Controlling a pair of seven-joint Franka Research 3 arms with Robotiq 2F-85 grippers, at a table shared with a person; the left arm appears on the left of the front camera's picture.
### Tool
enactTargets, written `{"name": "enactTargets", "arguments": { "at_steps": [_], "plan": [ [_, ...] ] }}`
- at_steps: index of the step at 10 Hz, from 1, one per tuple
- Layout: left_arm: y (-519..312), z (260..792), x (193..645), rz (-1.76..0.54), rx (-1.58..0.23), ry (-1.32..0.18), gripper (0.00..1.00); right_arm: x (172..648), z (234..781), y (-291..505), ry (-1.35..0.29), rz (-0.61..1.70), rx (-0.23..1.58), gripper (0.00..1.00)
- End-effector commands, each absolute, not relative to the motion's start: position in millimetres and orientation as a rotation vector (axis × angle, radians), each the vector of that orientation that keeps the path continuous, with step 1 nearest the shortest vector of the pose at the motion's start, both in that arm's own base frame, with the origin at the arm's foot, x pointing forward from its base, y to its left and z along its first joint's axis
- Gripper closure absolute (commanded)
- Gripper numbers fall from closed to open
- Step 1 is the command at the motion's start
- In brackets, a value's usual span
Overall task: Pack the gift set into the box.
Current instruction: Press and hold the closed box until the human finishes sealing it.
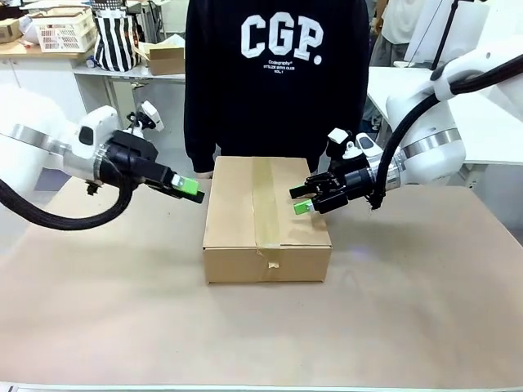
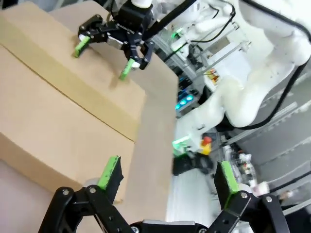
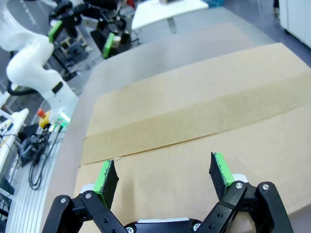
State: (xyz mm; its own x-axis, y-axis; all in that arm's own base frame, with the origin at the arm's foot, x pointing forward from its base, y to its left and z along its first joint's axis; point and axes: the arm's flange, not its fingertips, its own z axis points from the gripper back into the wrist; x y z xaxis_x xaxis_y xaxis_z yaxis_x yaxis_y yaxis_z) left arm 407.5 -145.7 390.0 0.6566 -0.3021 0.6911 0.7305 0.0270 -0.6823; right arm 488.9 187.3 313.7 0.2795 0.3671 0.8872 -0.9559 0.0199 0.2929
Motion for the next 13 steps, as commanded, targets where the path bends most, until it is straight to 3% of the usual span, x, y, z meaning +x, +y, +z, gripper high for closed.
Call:
{"name": "enactTargets", "arguments": {
  "at_steps": [1, 4, 5, 6, 8, 10, 11, 12, 13],
  "plan": [
    [-108, 421, 395, -0.611, -1.375, -0.236, 0.00, 485, 328, 177, -0.711, 1.138, 1.145, 0.00],
    [-48, 463, 366, -0.418, -1.410, -0.229, 0.00, 463, 387, 158, -0.635, 0.977, 1.284, 0.00],
    [-36, 468, 354, -0.365, -1.411, -0.230, 0.00, 448, 412, 148, -0.521, 0.787, 1.374, 0.00],
    [-29, 468, 345, -0.359, -1.410, -0.257, 0.00, 432, 430, 135, -0.437, 0.592, 1.346, 0.00],
    [-18, 454, 337, -0.348, -1.420, -0.287, 0.00, 386, 451, 94, -0.244, 0.438, 1.210, 0.00],
    [-10, 443, 331, -0.346, -1.452, -0.353, 0.00, 359, 463, 36, -0.328, 0.336, 1.239, 0.00],
    [-8, 439, 331, -0.355, -1.451, -0.386, 0.00, 362, 456, 16, -0.465, 0.308, 1.229, 0.00],
    [-12, 451, 339, -0.333, -1.428, -0.302, 0.00, 372, 452, 58, -0.331, 0.365, 1.190, 0.00],
    [-12, 451, 339, -0.333, -1.428, -0.302, 0.00, 372, 452, 58, -0.331, 0.365, 1.190, 0.00]
  ]
}}
